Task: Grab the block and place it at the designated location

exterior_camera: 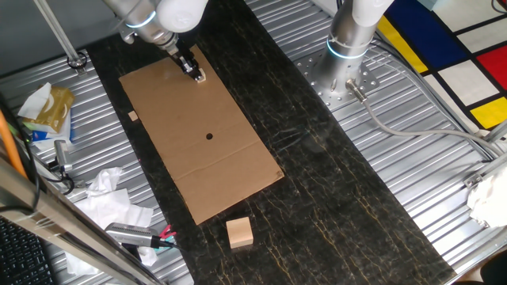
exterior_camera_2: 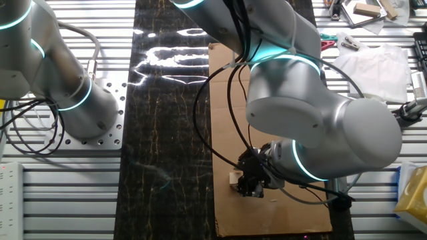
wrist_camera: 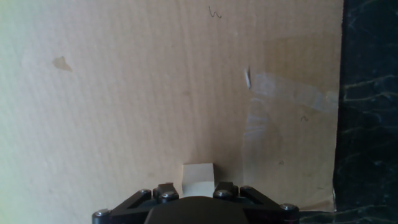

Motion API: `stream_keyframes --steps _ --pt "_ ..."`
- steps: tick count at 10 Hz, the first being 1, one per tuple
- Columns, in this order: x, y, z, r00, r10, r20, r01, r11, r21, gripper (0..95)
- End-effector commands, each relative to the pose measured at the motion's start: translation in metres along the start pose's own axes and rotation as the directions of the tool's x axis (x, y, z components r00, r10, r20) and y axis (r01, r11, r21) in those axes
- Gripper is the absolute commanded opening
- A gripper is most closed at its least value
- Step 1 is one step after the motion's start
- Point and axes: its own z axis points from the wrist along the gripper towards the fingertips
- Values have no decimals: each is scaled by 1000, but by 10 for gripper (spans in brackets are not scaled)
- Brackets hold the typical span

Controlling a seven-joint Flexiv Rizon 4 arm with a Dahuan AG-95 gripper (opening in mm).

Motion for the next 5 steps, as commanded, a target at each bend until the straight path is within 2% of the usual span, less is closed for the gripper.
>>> stream_keyframes --steps 1,5 --pt "0 0 0 1000 1 0 -1 1000 0 0" --pt "0 0 0 1000 3 0 -3 1000 0 0"
